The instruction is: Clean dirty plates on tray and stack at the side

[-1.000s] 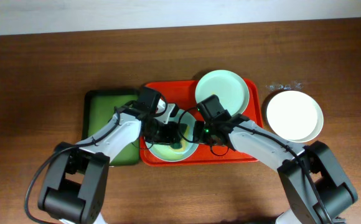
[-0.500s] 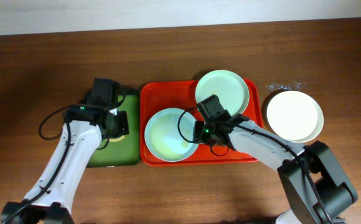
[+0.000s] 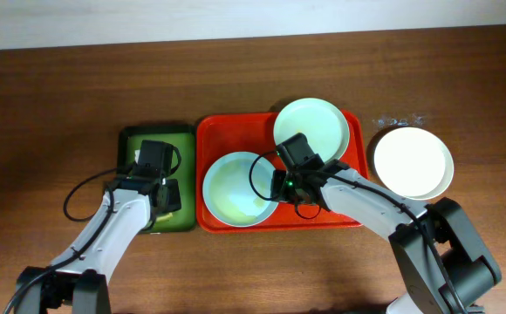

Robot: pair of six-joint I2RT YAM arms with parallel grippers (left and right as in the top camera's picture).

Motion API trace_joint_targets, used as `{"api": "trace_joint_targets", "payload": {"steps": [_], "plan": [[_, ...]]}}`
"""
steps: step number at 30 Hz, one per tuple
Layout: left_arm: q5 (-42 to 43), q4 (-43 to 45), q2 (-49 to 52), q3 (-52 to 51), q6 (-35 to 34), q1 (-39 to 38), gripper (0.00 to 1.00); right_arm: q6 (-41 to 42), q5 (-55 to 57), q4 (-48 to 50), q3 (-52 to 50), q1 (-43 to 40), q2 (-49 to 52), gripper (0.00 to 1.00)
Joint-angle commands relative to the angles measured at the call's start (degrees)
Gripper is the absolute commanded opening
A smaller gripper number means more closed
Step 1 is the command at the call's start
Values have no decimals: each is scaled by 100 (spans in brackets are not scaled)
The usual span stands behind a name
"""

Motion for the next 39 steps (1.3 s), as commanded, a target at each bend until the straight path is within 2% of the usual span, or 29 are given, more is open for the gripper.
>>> {"api": "trace_joint_targets", "payload": {"steps": [1,2,3,4,5,6,7,8,9,11,22,31,39], "plan": [[-81,-232,-118,509,-37,59,60,-59,76,-68,-22,26,101,5],[-81,-345,-186,713,-35,118,66,-59,76,-70,-22,26,101,10],[-81,-470,-243,911,-35,186,70,-59,76,-68,-22,26,101,21],[-59,-649,-321,1161,-37,299,75,-59,79,-68,-22,26,101,24],[-22,-837,-396,1412,-37,437,77,-59,76,-70,-22,26,101,25],[42,-977,-452,1611,-42,555,86,-59,76,-70,-22,26,101,25],[273,-1126,-522,1834,-63,710,90,-59,79,-70,-22,26,101,25],[621,-1185,-590,1971,-149,850,100,-59,81,-63,-22,26,101,25],[1069,-1176,-678,2017,-328,962,99,-57,118,-55,-22,26,101,25],[1316,-1220,-721,2017,-358,1001,99,-57,280,-46,-22,26,101,25],[1318,-1220,-713,2015,-358,999,99,-55,313,-46,-22,26,103,23],[1316,-1220,-713,2015,-358,999,99,17,332,-2,-48,31,286,4],[1316,-1217,-713,2015,-358,1001,99,24,9,-369,116,-129,-66,4]]}}
